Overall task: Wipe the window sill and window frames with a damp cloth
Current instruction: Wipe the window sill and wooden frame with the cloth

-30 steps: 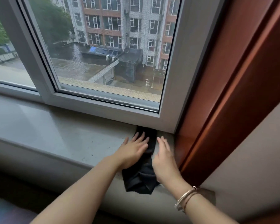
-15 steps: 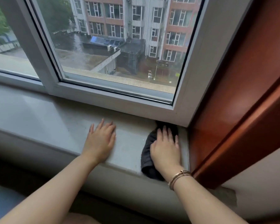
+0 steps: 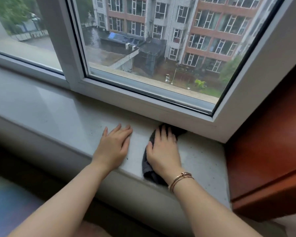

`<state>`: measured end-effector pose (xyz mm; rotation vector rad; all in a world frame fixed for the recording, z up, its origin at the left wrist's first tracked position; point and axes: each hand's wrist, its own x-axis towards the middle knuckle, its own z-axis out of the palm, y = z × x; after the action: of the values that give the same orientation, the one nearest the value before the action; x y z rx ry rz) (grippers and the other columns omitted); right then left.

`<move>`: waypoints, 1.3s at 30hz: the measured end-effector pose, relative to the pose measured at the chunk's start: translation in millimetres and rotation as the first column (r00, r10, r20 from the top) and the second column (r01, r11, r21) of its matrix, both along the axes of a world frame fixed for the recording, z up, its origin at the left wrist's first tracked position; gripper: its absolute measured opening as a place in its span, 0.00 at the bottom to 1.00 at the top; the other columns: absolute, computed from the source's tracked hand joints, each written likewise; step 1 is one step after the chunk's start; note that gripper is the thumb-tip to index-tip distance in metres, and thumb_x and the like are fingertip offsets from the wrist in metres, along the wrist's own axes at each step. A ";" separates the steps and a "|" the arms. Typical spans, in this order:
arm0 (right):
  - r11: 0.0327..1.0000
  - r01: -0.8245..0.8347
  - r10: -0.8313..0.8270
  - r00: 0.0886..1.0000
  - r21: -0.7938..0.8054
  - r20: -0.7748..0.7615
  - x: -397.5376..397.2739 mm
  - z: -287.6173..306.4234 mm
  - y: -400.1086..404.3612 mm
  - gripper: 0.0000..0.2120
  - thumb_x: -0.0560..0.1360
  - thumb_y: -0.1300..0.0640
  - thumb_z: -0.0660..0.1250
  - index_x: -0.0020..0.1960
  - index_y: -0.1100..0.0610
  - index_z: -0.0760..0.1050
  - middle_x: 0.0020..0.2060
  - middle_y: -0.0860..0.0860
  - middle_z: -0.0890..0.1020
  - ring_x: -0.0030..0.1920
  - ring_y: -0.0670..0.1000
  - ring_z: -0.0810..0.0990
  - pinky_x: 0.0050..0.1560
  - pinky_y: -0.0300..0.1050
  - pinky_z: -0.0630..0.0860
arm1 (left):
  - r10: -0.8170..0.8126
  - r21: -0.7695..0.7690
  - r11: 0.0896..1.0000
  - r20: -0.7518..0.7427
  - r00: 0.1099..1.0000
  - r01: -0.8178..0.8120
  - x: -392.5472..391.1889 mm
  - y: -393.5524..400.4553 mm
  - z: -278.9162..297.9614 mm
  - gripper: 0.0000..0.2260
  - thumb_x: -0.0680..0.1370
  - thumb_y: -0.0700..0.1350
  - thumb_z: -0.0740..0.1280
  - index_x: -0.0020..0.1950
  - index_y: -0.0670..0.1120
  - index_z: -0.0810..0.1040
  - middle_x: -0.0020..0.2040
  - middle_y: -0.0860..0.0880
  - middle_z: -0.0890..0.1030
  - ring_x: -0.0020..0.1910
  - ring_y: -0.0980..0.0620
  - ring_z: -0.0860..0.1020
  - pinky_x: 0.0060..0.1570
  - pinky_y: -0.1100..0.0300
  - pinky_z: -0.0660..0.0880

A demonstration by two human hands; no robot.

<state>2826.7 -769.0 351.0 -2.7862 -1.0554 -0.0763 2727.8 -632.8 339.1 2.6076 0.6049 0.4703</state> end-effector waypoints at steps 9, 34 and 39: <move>0.999 -0.039 0.039 0.999 0.013 0.030 13.6 -7.5 -88.7 0.36 0.74 0.44 0.37 0.75 0.61 0.59 0.75 0.57 0.59 0.75 0.57 0.57 0.75 0.51 0.52 | 0.002 -0.009 1.000 0.001 1.000 -0.002 -2.6 1.3 0.7 0.18 0.82 0.47 0.54 0.72 0.52 0.68 0.73 0.56 0.67 0.75 0.55 0.59 0.75 0.50 0.43; 0.993 0.022 -0.018 0.999 0.112 -0.036 32.6 -2.1 -53.1 0.25 0.79 0.53 0.46 0.73 0.59 0.61 0.71 0.56 0.66 0.71 0.56 0.63 0.71 0.47 0.57 | 0.030 -0.005 1.000 0.043 0.999 -0.030 -2.1 -1.6 0.2 0.17 0.83 0.45 0.54 0.71 0.51 0.70 0.72 0.56 0.69 0.74 0.57 0.61 0.75 0.52 0.41; 0.914 0.393 -0.394 0.919 0.099 -0.003 42.2 -10.3 -109.8 0.25 0.78 0.54 0.50 0.72 0.64 0.62 0.70 0.59 0.68 0.71 0.59 0.63 0.70 0.51 0.57 | 0.019 -0.007 1.000 0.020 1.000 -0.019 -2.8 -2.7 3.2 0.17 0.83 0.46 0.53 0.71 0.51 0.69 0.72 0.56 0.68 0.74 0.57 0.61 0.75 0.52 0.41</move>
<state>2868.8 -878.8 340.7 -2.8653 -0.4607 -0.1938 2725.0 -635.5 342.2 2.5900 0.6237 0.4988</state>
